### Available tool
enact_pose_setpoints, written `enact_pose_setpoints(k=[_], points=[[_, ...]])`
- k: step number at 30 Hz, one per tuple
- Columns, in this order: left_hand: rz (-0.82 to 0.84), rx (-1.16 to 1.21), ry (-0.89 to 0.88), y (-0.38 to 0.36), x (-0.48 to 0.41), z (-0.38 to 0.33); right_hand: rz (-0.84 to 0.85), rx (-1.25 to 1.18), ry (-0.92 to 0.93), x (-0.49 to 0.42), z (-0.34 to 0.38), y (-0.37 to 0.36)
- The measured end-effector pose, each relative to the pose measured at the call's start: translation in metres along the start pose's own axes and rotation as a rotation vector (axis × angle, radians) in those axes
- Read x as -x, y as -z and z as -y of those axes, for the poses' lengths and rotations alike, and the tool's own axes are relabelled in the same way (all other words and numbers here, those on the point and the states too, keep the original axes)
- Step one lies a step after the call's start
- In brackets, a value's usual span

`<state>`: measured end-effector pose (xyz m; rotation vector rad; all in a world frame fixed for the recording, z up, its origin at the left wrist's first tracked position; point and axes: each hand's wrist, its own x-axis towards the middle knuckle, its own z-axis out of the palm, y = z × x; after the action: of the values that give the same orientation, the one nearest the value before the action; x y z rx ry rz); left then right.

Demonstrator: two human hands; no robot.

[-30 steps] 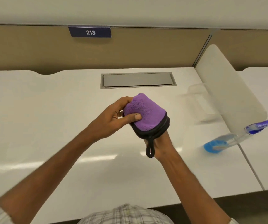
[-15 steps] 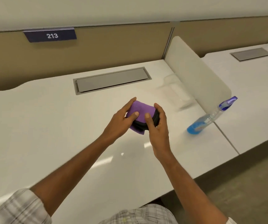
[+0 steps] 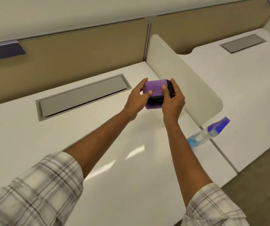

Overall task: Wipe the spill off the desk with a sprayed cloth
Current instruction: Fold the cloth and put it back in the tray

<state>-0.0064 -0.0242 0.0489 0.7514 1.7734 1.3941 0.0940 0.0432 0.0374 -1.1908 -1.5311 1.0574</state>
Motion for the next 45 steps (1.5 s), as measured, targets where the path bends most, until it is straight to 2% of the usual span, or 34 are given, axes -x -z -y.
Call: enact_pose_setpoints(k=[4,8,15,20,27,36,39,42,45], points=[[-0.032,-0.145,-0.012,-0.018,-0.065,0.0,-0.015,0.058,0.011,-0.049,-0.027,-0.023],[0.009,-0.344,-0.031,-0.03,-0.12,0.005,-0.027,0.081,-0.017,-0.096,-0.056,-0.04],[0.002,-0.675,-0.1,-0.044,-0.167,0.029,0.049,0.175,-0.031,-0.137,-0.094,-0.048],[0.012,-0.708,-0.198,-0.052,-0.163,0.029,0.011,0.185,-0.001,-0.142,-0.102,-0.038],[0.043,-0.725,-0.249,-0.045,-0.145,0.038,0.004,0.202,0.042,-0.128,-0.106,-0.037],[0.166,-1.11,-0.252,-0.045,-0.155,0.044,0.086,0.231,-0.016,-0.127,-0.12,-0.051],[0.147,-1.226,-0.222,-0.051,-0.162,0.046,0.212,0.363,-0.008,-0.13,-0.124,-0.054],[0.168,-1.21,-0.23,-0.059,-0.165,0.056,0.259,0.474,0.019,-0.128,-0.12,-0.054],[0.143,-1.105,-0.153,-0.063,-0.168,0.061,0.231,0.306,-0.143,-0.123,-0.116,-0.057]])
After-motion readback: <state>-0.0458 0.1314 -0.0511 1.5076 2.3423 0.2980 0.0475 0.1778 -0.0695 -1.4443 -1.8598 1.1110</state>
